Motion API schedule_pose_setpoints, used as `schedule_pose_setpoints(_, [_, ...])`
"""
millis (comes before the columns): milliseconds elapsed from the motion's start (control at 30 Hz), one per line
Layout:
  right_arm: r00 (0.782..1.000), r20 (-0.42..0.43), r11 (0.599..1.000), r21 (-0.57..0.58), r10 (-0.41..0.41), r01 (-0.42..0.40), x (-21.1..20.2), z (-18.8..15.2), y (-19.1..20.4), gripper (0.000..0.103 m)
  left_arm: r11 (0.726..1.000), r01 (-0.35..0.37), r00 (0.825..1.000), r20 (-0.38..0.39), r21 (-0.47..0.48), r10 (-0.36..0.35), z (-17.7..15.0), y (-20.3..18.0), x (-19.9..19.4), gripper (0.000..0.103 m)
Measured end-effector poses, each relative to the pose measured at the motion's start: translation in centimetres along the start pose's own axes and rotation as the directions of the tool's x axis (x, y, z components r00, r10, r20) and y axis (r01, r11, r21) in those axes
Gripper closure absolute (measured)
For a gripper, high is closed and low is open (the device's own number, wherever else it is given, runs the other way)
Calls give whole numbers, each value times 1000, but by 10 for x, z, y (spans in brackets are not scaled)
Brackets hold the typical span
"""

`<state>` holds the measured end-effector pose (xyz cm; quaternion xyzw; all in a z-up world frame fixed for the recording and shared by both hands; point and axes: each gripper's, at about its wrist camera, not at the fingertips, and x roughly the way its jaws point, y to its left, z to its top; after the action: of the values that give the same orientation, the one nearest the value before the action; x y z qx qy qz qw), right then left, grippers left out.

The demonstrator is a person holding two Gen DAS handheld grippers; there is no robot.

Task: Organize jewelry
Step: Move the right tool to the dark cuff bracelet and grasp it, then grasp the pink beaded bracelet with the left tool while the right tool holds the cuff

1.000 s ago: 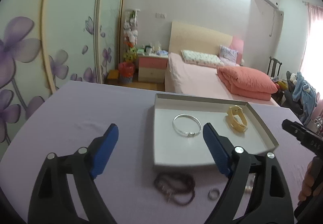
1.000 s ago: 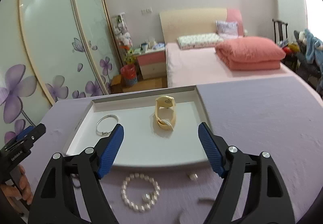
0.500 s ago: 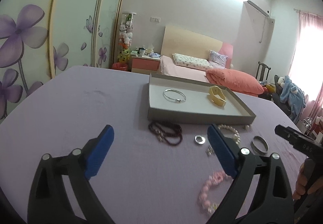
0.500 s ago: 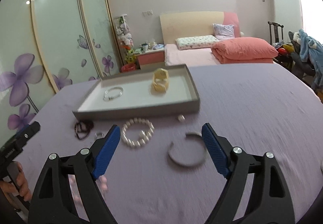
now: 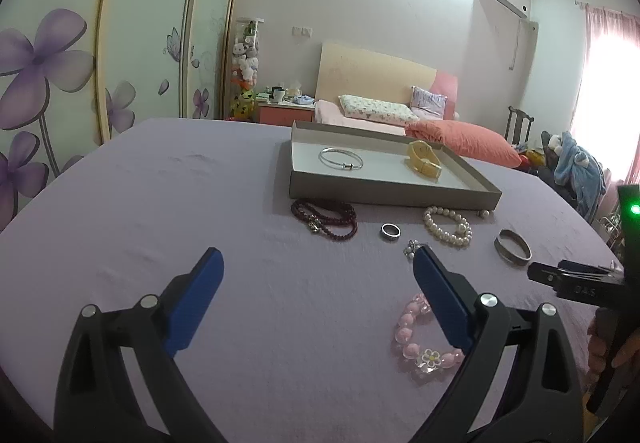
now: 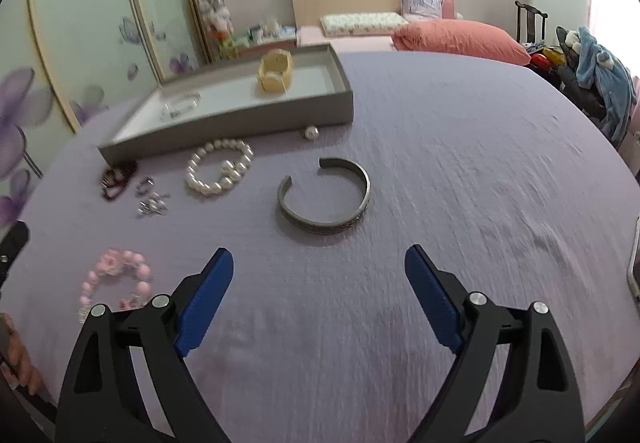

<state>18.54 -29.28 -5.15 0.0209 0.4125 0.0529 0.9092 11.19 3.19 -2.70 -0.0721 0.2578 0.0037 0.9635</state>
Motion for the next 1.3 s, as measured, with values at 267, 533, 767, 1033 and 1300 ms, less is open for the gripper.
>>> schedule_pose_setpoints(267, [995,-81,998,-16,-56,55,35,18,1,15,1000,7,1000,-12,1,-7,-1,-2,4,10])
schedule_pose_setpoints(533, [997,-61,999,-25,-46,44,38,28,-2,38,1000,21,999,-32,9,-21,-4,-6,8,10])
schedule_pose_setpoints(767, [998,-54,1000,9,-17,18,18,8,-9,38,993,93,991,-102,72,-85,-8,-23,13,10])
schedule_pose_setpoints(1033, [998,-52,1000,24,21,-20,3,-3,-11,38,957,169,955,-280,236,-100,-22,-61,41,42])
schedule_pose_setpoints(1300, [998,-50,999,16,29,-28,5,-1,-8,38,944,195,934,-343,266,-96,-28,-66,54,59])
